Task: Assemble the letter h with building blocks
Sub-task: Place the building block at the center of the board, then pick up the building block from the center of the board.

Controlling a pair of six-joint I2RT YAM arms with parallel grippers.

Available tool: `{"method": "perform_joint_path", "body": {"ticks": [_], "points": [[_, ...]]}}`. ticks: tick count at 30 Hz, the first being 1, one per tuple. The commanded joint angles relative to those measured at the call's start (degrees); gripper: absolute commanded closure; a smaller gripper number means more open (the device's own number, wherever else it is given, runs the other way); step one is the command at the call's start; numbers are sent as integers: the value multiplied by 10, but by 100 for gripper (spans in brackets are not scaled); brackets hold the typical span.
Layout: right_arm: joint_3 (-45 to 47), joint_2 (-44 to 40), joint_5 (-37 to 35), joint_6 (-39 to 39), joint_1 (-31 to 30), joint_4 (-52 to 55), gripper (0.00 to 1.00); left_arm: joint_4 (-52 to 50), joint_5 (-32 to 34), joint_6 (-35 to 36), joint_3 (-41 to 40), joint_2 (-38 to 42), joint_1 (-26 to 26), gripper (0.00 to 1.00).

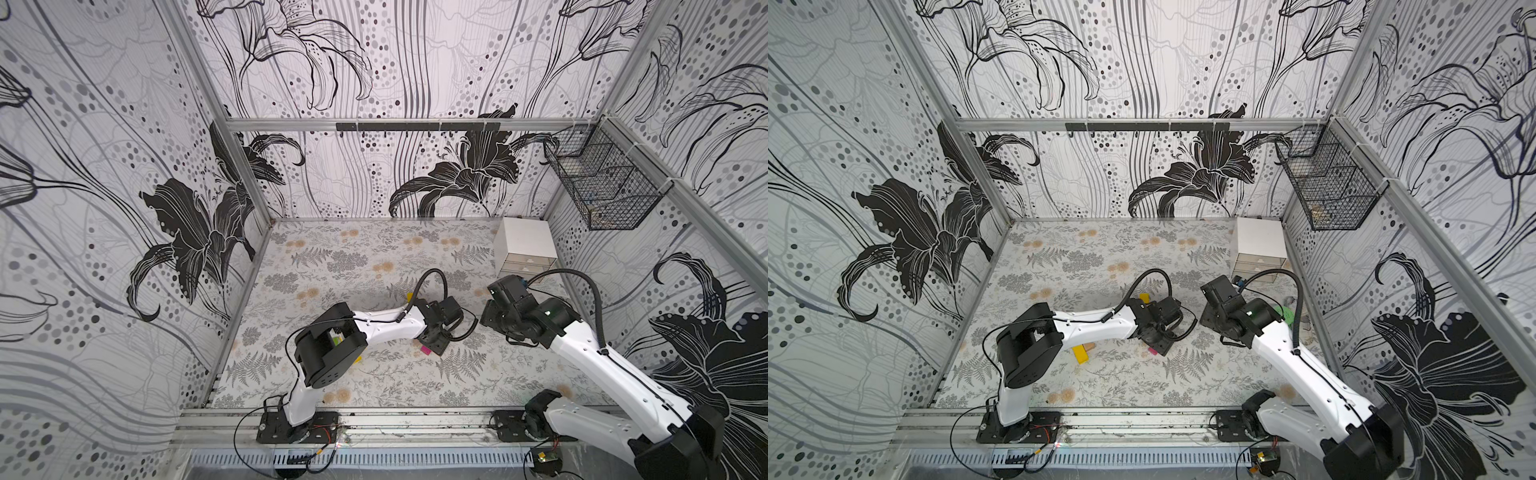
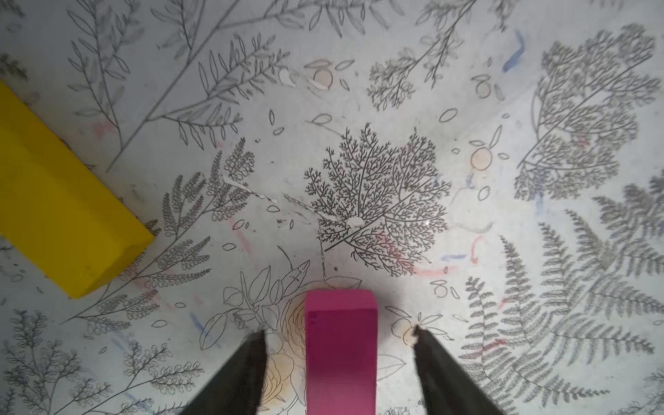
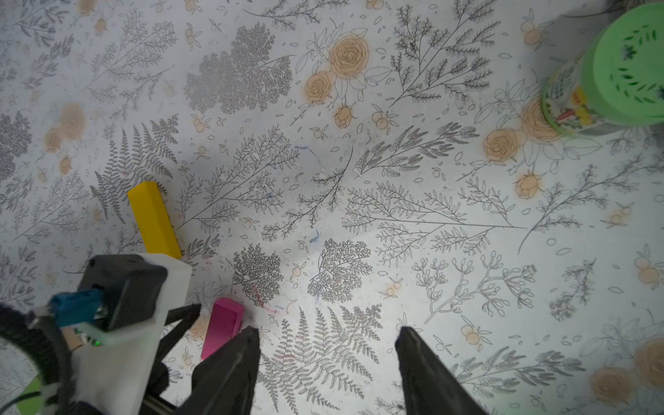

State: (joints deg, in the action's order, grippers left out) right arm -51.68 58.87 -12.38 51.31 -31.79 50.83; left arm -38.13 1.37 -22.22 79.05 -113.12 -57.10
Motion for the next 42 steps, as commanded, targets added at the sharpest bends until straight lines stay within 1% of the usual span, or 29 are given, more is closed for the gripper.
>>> {"method": "perform_joint_path", "body": {"ticks": [1,4,5,7,8,9,11,12,14,15,17,19,21,24,27,30,33,42], "points": [[29,-25,24,-33,3,-7,33,6,13,-2,9,46,4,12],[46,-37,63,-72,2,-30,30,-9,50,-23,-10,107,16,7],[48,-33,75,-84,2,-33,30,-14,63,-36,-22,132,24,3],[51,-13,112,-115,-7,-51,29,-26,102,-82,-56,206,52,1],[48,4,118,-127,-21,-56,29,-31,124,-111,-75,241,69,1],[40,31,113,-138,-49,-60,29,-35,146,-142,-99,286,93,1],[3,99,64,-162,-130,-51,28,-42,173,-203,-150,371,144,1],[-22,145,33,-177,-173,-40,28,-40,167,-229,-178,417,181,1],[-65,222,-15,-201,-232,-26,26,-22,115,-267,-229,489,258,1],[-80,254,-22,-210,-243,-29,25,-14,86,-280,-250,520,293,1],[-87,289,-25,-224,-246,-52,23,-4,45,-286,-272,555,334,1],[-92,312,-19,-247,-246,-82,22,-6,18,-282,-278,567,352,1],[-108,342,3,-276,-247,-97,21,-14,2,-277,-278,565,357,1],[-128,384,17,-308,-247,-100,21,-14,-5,-277,-283,567,360,1],[-126,395,32,-328,-246,-116,20,-6,-12,-277,-287,570,364,0],[-126,414,56,-332,-242,-132,20,-1,-20,-269,-284,566,367,3],[-126,429,58,-328,-231,-136,20,-4,-25,-266,-279,555,367,5],[-108,427,64,-327,-214,-145,23,-2,-37,-257,-282,541,369,9]]}}
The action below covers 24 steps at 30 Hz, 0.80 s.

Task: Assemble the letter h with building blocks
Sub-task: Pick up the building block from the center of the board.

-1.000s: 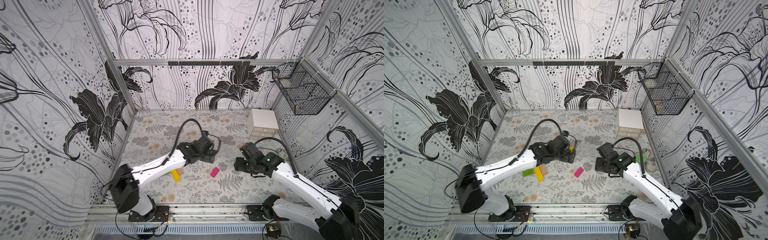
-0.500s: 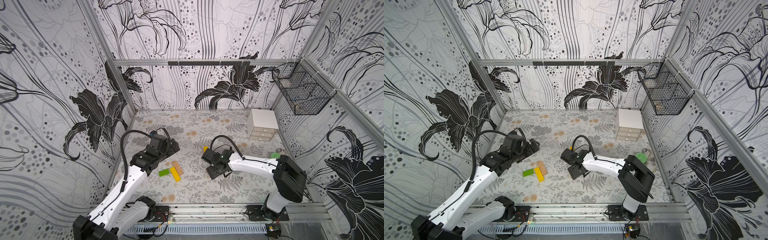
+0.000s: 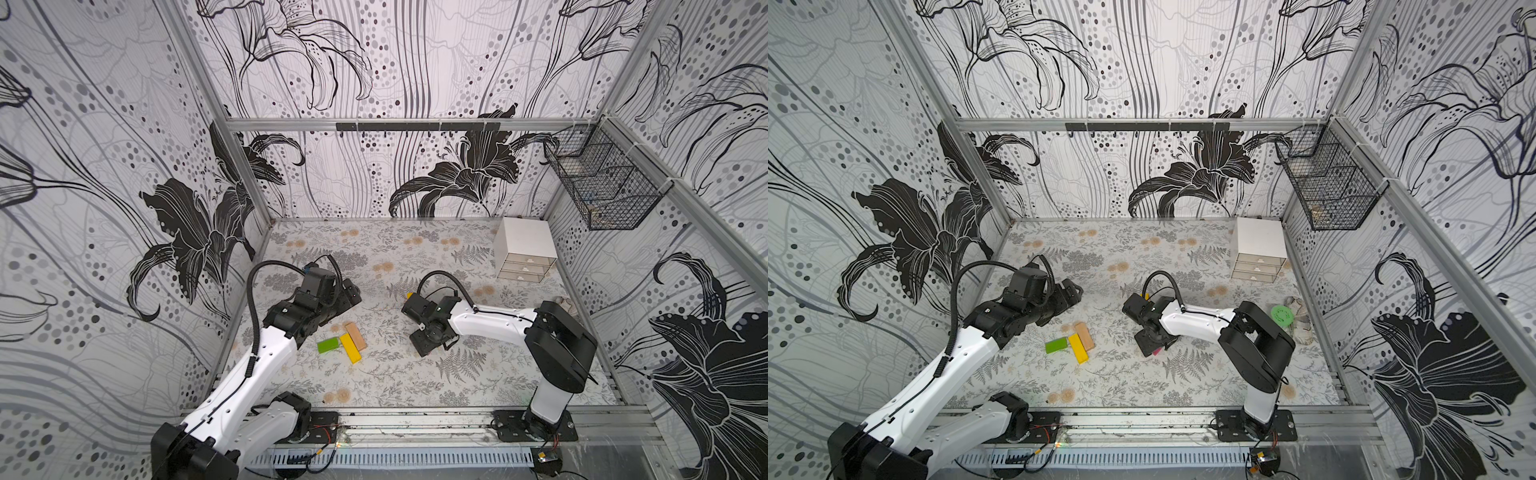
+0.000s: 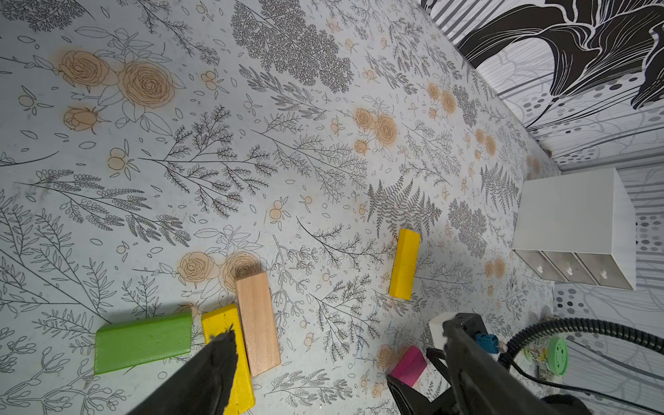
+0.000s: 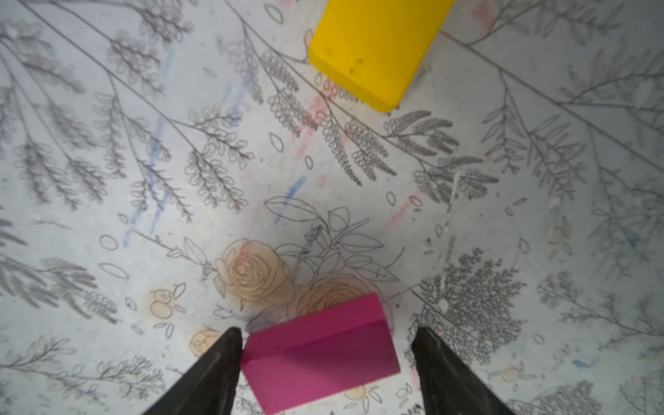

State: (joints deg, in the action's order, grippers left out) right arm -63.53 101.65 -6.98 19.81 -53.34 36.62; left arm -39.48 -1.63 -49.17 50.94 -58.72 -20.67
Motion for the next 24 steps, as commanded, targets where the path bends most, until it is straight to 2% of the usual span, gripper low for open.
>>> {"method": "perform_joint_path", "body": {"ticks": [1,4,11,17,24], "points": [[11,1,14,-11,2,-4,24,11,-9,15,-1,-5,5,9],[15,3,28,-8,2,-6,27,8,-8,20,1,-8,6,11],[36,-18,55,7,2,-21,27,9,-9,22,0,-14,11,11],[39,-29,50,14,2,-19,27,17,-20,17,-6,-32,10,13],[45,-35,42,29,1,-12,34,23,-23,9,-20,-34,11,13]]}}
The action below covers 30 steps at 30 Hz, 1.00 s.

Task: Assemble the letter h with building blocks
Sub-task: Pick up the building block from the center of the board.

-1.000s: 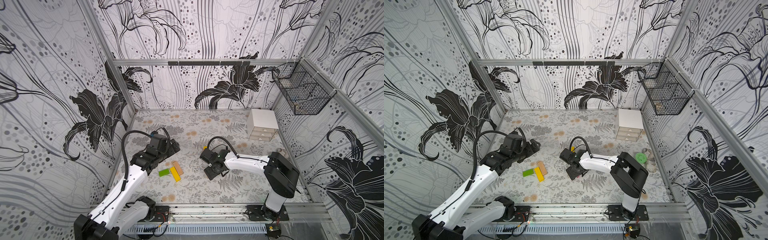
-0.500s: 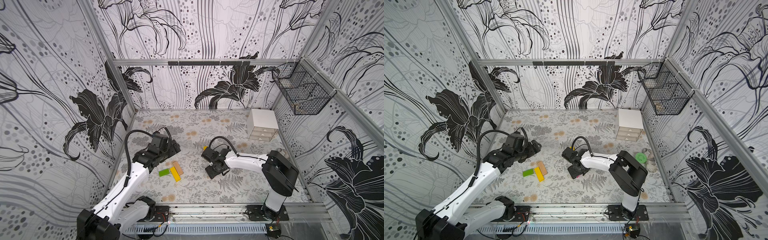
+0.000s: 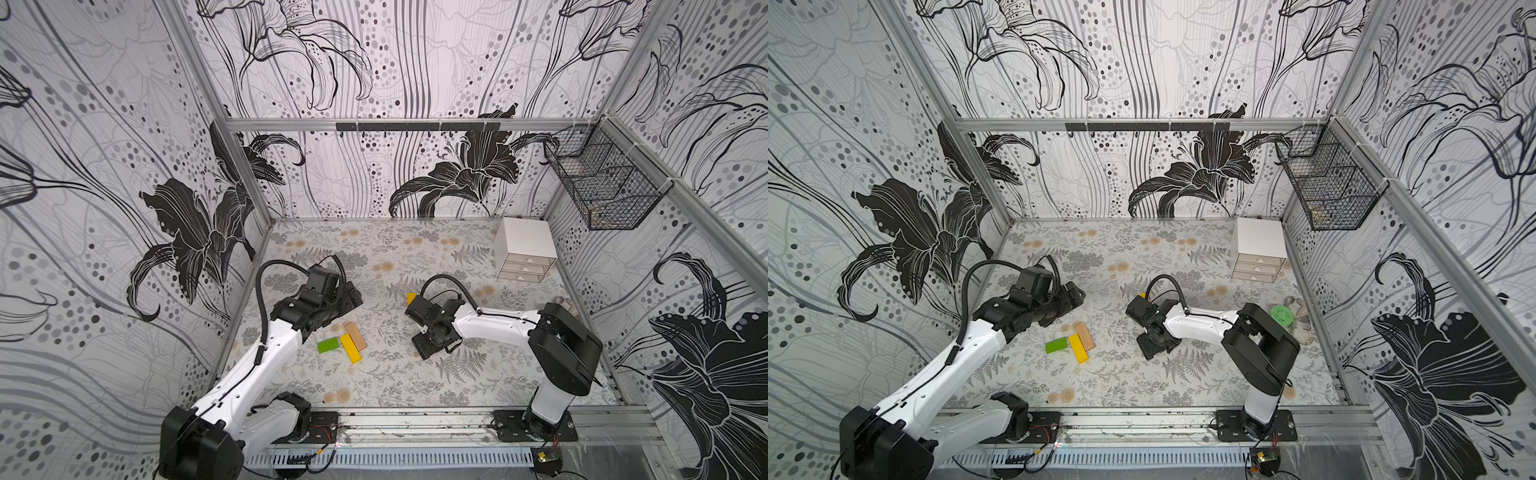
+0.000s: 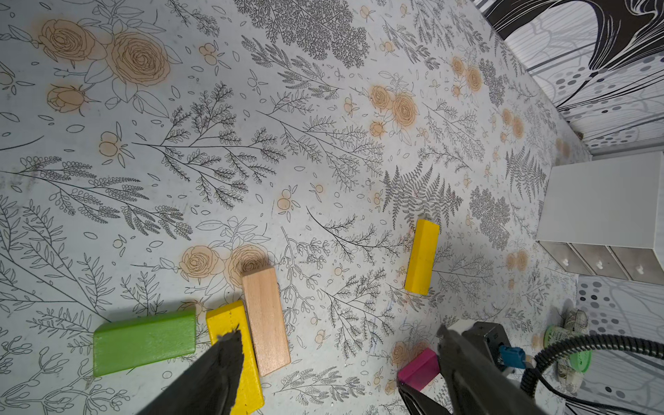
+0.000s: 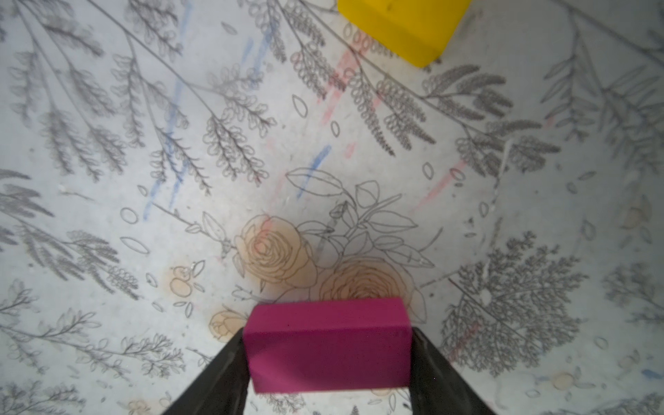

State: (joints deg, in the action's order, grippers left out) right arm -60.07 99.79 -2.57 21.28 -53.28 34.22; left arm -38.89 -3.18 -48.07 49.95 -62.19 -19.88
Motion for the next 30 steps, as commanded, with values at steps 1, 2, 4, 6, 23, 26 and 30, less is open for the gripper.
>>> {"method": "perform_joint_path", "body": {"ticks": [1,2,4,6,23,26,30], "points": [[12,-19,-7,19,-1,15,34,19,-8,-3,-12,0,4,13],[14,-22,-11,23,-1,16,34,21,-10,-4,-14,0,3,13],[18,-26,-16,28,-3,18,32,26,-13,-7,-17,-1,3,12],[18,-28,-16,33,-6,18,30,30,-16,-9,-20,-2,3,13],[-36,7,-101,165,-35,55,47,50,-23,-26,-16,-12,3,14],[-69,32,-125,204,-43,72,48,50,-25,-28,-17,-13,4,15],[-111,71,-140,265,-45,103,48,48,-25,-27,-18,-9,3,15]]}}
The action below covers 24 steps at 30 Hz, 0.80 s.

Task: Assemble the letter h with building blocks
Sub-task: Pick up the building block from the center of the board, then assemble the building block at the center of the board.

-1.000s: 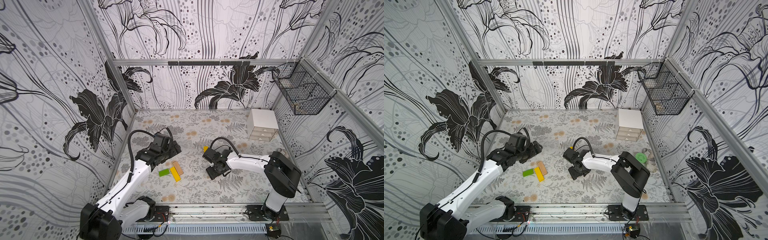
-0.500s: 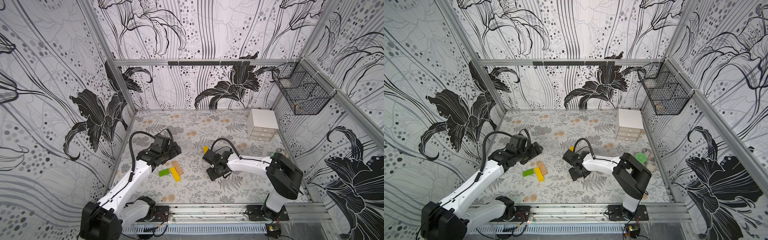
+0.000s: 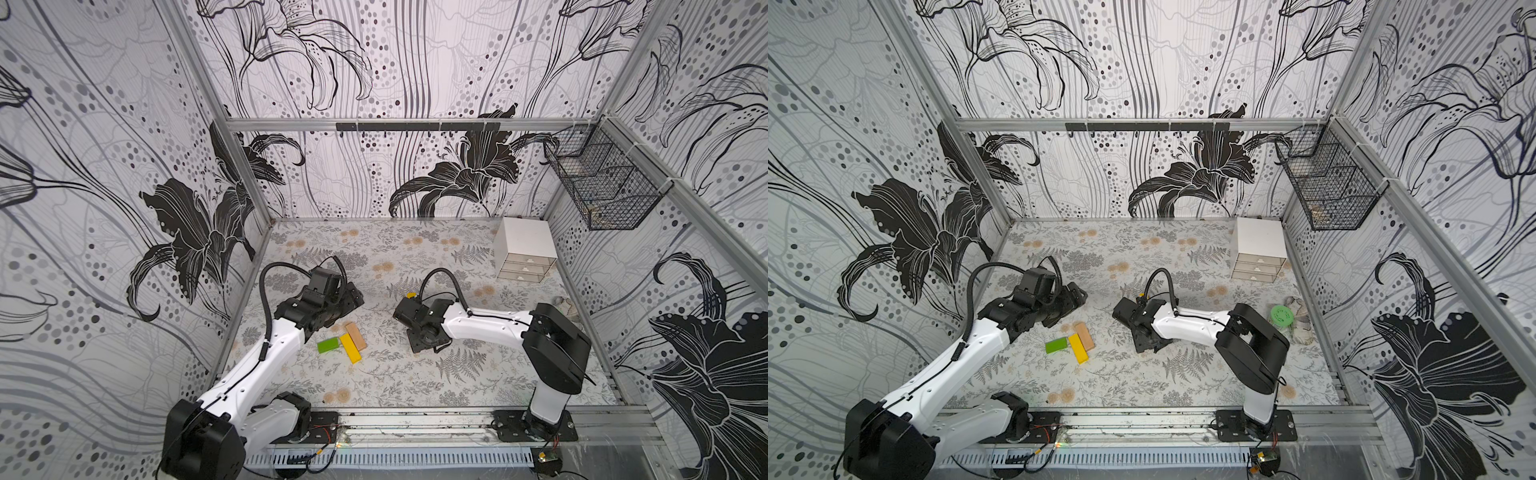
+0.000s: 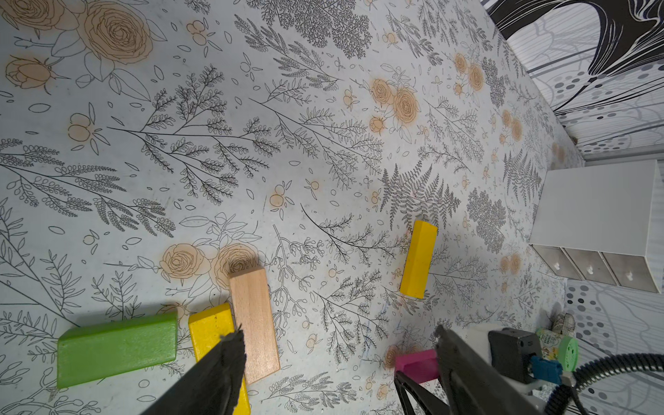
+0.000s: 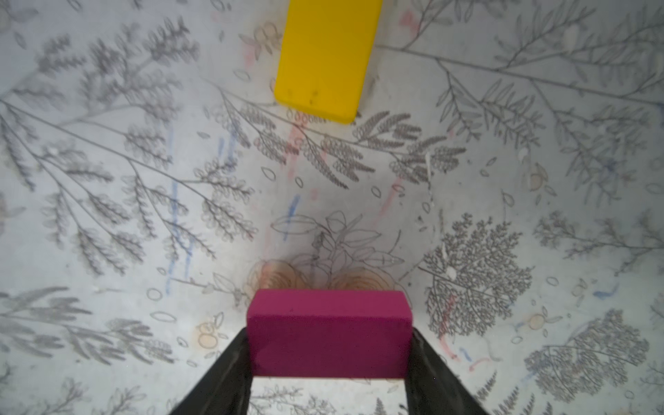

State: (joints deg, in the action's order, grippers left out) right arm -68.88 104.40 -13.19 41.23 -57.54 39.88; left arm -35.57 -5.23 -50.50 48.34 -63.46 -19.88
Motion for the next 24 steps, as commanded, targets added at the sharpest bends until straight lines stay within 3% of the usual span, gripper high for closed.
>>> {"method": "perform_joint_path", "body": {"ticks": [1,12,24], "points": [[-34,35,-37,79,-3,55,48,13,-3,-2,-2,4,3,15],[-108,104,-45,121,2,96,46,3,-2,3,2,8,4,14],[-102,114,0,128,37,57,45,-4,-1,9,14,0,4,15]]}}
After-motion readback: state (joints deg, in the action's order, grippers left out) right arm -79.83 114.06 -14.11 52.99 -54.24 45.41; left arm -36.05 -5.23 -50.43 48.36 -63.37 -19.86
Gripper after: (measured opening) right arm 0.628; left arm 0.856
